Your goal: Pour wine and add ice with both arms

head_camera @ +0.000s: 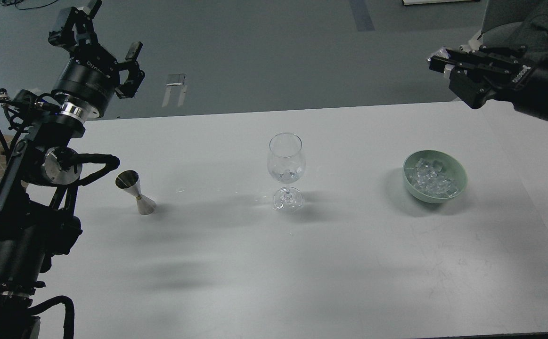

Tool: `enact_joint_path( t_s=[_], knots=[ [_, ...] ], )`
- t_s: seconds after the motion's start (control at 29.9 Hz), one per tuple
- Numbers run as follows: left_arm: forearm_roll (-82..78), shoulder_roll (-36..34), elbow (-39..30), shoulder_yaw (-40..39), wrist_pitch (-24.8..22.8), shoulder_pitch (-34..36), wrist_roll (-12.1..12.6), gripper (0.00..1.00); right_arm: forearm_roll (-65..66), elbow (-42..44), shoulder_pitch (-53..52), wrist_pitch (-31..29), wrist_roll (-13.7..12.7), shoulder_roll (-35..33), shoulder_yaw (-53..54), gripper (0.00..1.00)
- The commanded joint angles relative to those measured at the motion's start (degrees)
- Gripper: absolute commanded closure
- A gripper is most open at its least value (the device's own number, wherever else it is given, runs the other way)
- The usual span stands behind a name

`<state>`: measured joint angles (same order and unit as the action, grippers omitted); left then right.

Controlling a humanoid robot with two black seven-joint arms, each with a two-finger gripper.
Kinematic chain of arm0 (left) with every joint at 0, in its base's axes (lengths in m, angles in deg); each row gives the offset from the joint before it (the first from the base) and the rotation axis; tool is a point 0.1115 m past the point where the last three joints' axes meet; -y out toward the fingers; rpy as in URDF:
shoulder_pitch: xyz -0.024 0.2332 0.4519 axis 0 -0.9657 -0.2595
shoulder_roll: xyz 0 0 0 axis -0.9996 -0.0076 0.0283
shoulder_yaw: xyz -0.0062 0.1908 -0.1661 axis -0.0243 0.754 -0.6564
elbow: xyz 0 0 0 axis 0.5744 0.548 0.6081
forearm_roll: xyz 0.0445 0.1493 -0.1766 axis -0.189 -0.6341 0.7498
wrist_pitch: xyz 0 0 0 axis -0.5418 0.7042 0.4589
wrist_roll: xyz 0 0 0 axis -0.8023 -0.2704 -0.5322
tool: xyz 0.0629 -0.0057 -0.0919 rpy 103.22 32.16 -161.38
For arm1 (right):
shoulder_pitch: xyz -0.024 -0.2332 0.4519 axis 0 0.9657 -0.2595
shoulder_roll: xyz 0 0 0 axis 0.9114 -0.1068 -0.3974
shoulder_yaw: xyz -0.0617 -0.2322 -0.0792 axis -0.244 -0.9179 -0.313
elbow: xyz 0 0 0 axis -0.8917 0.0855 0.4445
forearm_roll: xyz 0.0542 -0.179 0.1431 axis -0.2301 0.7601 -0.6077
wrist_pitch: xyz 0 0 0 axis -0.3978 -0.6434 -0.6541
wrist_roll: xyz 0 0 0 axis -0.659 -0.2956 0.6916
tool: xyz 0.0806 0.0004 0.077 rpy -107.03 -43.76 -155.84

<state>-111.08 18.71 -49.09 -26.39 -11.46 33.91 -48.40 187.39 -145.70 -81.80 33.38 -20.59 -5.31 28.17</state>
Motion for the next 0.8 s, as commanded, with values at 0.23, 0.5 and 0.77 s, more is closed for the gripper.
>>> enact_joint_path(
  t_s=[0.23, 0.5, 0.77],
  knots=[
    [0.1, 0.1, 0.0, 0.1, 0.2, -0.1, 0.2, 0.02, 0.6, 0.8, -11.9, -6.3, 0.0, 13.2, -9.9, 1.0],
    [0.0, 0.5, 0.0, 0.1, 0.3, -0.1, 0.2, 0.02, 0.5, 4.4, -19.4, -13.4, 0.0, 19.3, -16.6, 1.0],
    [0.1, 0.4, 0.0, 0.1, 0.3, -0.1, 0.3, 0.02, 0.4, 10.5, -25.5, -18.6, 0.2, 27.3, -23.9, 1.0]
  ],
)
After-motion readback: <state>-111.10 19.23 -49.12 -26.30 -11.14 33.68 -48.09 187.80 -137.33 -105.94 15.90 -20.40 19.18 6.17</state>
